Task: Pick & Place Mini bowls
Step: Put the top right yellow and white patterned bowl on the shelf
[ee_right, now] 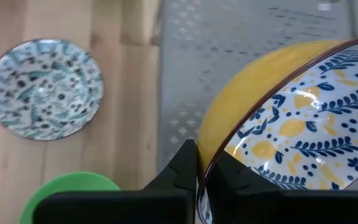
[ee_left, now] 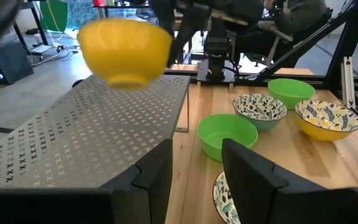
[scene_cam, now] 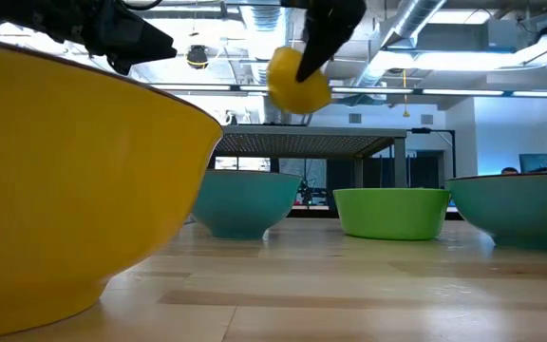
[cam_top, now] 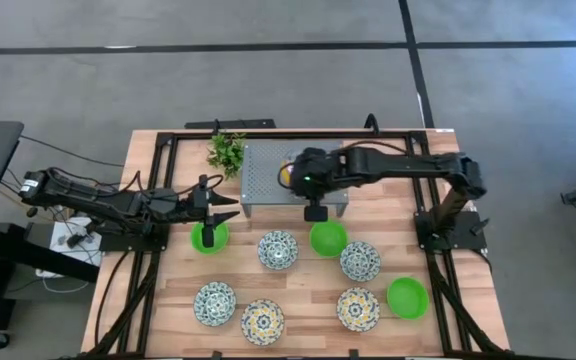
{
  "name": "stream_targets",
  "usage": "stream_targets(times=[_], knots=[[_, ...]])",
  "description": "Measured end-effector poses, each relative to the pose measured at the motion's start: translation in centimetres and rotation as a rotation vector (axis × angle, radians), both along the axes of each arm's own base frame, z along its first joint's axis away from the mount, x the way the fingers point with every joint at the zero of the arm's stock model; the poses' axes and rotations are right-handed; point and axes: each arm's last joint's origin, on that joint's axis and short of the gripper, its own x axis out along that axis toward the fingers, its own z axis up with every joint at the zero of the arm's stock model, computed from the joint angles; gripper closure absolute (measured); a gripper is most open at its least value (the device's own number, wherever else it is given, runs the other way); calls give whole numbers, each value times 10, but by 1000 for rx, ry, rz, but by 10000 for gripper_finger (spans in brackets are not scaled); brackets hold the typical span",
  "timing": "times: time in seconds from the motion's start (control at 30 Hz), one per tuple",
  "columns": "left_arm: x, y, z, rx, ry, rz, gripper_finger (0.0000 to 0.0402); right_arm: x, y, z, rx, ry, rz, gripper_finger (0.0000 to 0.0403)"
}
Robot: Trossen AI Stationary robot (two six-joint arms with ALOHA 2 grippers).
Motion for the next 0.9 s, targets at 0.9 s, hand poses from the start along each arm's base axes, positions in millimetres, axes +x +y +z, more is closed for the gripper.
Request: stream_targets(times=[0.9], knots=[[0, 0, 0, -10, 0, 0, 262, 28, -24, -20, -101, 303, 30, 385]])
